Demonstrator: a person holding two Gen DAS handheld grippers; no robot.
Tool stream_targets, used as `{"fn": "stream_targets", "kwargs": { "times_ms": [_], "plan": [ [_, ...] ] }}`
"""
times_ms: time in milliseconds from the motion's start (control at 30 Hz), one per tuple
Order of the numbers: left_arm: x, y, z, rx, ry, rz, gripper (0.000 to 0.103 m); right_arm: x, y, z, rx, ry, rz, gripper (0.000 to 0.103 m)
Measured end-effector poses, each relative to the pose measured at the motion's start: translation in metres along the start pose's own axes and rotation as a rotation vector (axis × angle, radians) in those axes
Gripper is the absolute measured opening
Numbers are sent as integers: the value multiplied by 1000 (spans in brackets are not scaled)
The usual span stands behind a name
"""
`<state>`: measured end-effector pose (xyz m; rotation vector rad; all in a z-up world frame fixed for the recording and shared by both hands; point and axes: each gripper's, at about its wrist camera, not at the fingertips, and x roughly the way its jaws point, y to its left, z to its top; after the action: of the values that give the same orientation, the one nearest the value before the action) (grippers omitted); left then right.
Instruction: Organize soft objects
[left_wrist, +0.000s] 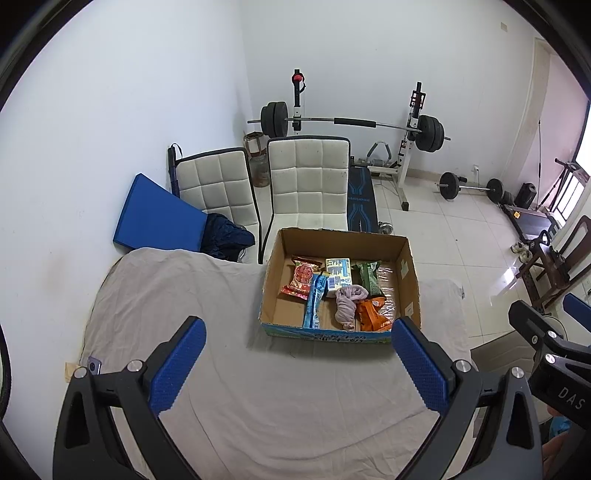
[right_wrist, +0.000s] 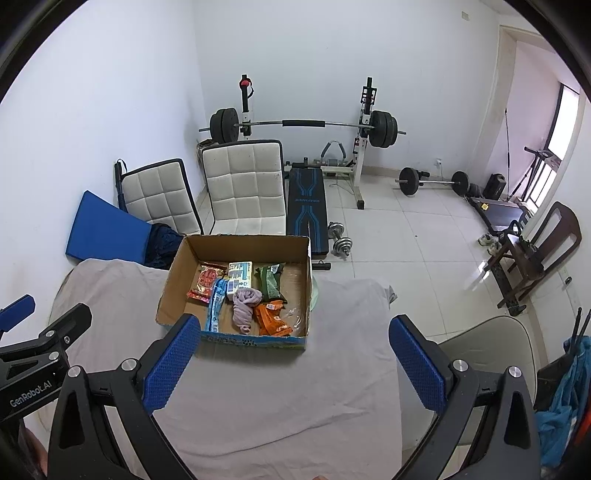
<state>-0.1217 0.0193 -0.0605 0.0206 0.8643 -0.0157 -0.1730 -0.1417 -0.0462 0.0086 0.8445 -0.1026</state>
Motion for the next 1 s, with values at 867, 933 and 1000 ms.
{"fn": "stream_targets", "kwargs": {
  "times_ms": [867,933,1000],
  "plan": [
    [0,-2,2,0,-5,-2,103,4,6,-4,1,-10,-14,103],
    [0,-1,2,1,-5,-2,103,4,6,-4,3,-8,-12,103],
    [0,-2,2,0,-7,0,103,3,6,-4,4,-8,-12,103]
  ]
}}
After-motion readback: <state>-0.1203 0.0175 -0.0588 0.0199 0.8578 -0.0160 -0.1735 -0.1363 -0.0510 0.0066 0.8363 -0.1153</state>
